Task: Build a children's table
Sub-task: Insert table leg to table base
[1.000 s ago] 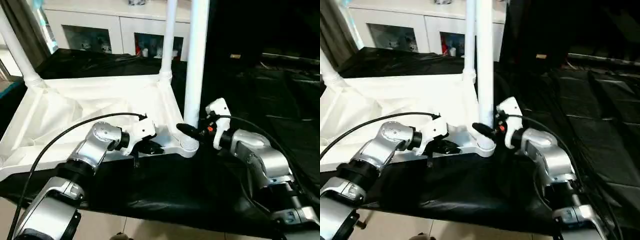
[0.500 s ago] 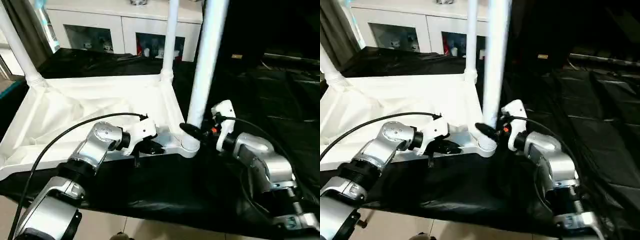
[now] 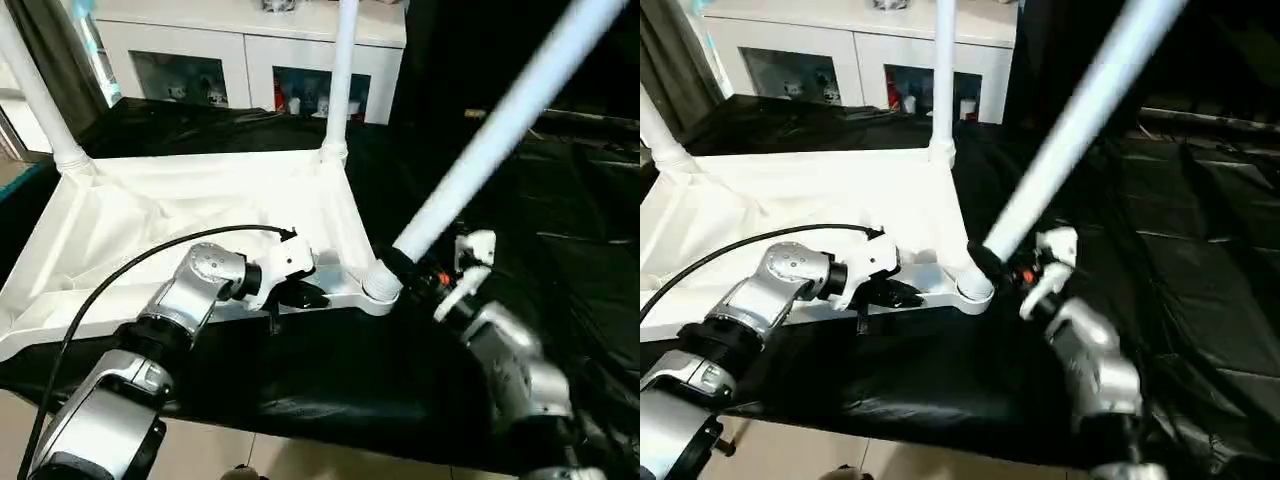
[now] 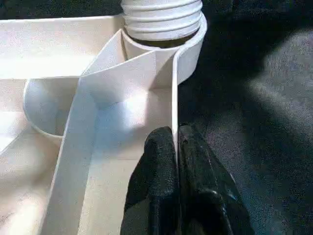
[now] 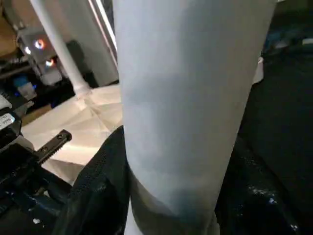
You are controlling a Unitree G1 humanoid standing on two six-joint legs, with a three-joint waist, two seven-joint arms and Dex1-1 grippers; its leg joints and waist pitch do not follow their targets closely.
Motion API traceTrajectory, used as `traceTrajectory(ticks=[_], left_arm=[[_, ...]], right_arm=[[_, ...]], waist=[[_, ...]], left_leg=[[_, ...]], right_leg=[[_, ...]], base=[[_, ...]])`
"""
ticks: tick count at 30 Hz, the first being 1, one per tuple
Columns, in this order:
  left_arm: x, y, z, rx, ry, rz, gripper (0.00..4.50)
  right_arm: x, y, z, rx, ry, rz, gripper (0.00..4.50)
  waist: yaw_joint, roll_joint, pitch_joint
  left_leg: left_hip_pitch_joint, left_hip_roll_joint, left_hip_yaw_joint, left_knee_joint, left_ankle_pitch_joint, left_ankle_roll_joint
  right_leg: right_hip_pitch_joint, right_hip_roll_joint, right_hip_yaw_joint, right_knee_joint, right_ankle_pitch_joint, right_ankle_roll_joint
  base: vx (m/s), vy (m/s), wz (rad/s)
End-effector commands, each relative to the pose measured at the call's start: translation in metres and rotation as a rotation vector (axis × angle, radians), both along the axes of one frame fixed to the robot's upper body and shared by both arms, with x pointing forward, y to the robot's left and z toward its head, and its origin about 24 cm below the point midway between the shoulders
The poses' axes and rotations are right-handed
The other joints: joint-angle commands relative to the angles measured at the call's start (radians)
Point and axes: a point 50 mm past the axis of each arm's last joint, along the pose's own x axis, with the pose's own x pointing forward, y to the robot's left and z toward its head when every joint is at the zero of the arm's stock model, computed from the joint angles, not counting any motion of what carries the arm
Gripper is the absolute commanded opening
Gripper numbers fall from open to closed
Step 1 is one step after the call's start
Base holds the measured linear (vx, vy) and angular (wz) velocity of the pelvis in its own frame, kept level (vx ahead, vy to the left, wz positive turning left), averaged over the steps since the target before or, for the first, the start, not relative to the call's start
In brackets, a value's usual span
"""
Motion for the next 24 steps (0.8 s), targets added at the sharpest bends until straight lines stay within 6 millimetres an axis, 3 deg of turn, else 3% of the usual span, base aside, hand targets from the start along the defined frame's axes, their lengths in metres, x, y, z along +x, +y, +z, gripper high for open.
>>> traceTrajectory(ticks=[1, 9, 11, 15, 16, 17, 18, 21, 22, 24], left_arm=[[0.0021, 0.0095, -0.0043, 0.063, 0.008, 0.037, 0.00], [0.0007, 0.0101, -0.0057, 0.066, 0.009, 0.031, 0.00], [-0.0004, 0.0094, -0.0064, 0.068, 0.009, 0.023, 0.00], [-0.0015, 0.0078, -0.0063, 0.065, 0.008, 0.011, 0.00], [-0.0018, 0.0074, -0.0061, 0.064, 0.008, 0.007, 0.00], [-0.0020, 0.0071, -0.0057, 0.062, 0.007, 0.002, 0.00], [-0.0021, 0.0070, -0.0054, 0.062, 0.007, 0.000, 0.00], [-0.0023, 0.0070, -0.0034, 0.059, 0.004, -0.015, 0.00], [-0.0034, 0.0071, -0.0017, 0.055, 0.005, -0.038, 0.00], [-0.0053, 0.0071, -0.0005, 0.054, 0.011, -0.068, 0.00]], right_arm=[[-0.0136, -0.0132, -0.0304, -0.065, 0.118, -0.051, 1.88], [-0.0178, -0.0092, -0.0352, -0.266, 0.046, 0.032, 1.88], [-0.0172, -0.0085, -0.0341, -0.335, 0.026, 0.081, 1.88], [-0.0174, -0.0070, -0.0333, -0.370, 0.026, 0.159, 1.88], [-0.0173, -0.0068, -0.0330, -0.370, 0.026, 0.173, 1.88], [-0.0168, -0.0066, -0.0323, -0.366, 0.033, 0.198, 1.88], [-0.0165, -0.0065, -0.0319, -0.365, 0.036, 0.215, 1.88], [-0.0152, -0.0066, -0.0319, -0.357, 0.076, 0.271, 1.88], [-0.0147, -0.0067, -0.0327, -0.374, 0.093, 0.317, 1.88], [-0.0152, -0.0071, -0.0340, -0.398, 0.104, 0.372, 1.88]], waist=[[0.000, 0.012, -0.052], [-0.002, 0.010, -0.046], [-0.003, 0.001, -0.046], [-0.003, 0.002, -0.046], [-0.003, 0.003, -0.047], [-0.004, -0.007, -0.047], [-0.003, -0.002, -0.049], [-0.004, -0.002, -0.049], [-0.006, -0.012, -0.049], [-0.004, -0.007, -0.052]], left_leg=[[0.022, 0.026, -0.004, -0.088, -0.373, -0.032], [0.022, 0.027, -0.006, -0.093, -0.418, -0.037], [0.022, 0.027, -0.006, -0.093, -0.417, -0.032], [0.021, 0.027, -0.006, -0.093, -0.420, -0.027], [0.022, 0.028, -0.007, -0.093, -0.425, -0.026], [0.021, 0.028, -0.006, -0.093, -0.423, -0.022], [0.021, 0.028, -0.007, -0.093, -0.408, -0.019], [0.021, 0.028, -0.006, -0.092, -0.396, -0.013], [0.018, 0.027, -0.003, -0.091, -0.384, -0.009], [0.020, 0.028, -0.003, -0.090, -0.367, -0.007]], right_leg=[[0.021, -0.038, 0.015, -0.076, -0.166, -0.230], [0.017, -0.039, 0.016, -0.085, -0.249, -0.205], [0.017, -0.038, 0.017, -0.087, -0.258, -0.200], [0.016, -0.039, 0.018, -0.088, -0.272, -0.193], [0.015, -0.038, 0.018, -0.089, -0.270, -0.193], [0.016, -0.037, 0.017, -0.089, -0.266, -0.194], [0.017, -0.037, 0.017, -0.086, -0.247, -0.197], [0.018, -0.035, 0.016, -0.083, -0.211, -0.208], [0.020, -0.035, 0.016, -0.083, -0.198, -0.213], [0.021, -0.037, 0.016, -0.081, -0.185, -0.217]], base=[[0.000, 0.000, 0.00], [0.000, 0.000, 0.00], [0.000, 0.000, 0.00], [0.000, 0.000, 0.00], [0.000, 0.000, 0.00], [0.000, 0.000, 0.00], [0.000, 0.000, 0.00], [0.000, 0.000, 0.00], [0.000, 0.000, 0.00], [0.000, 0.000, 0.00]])
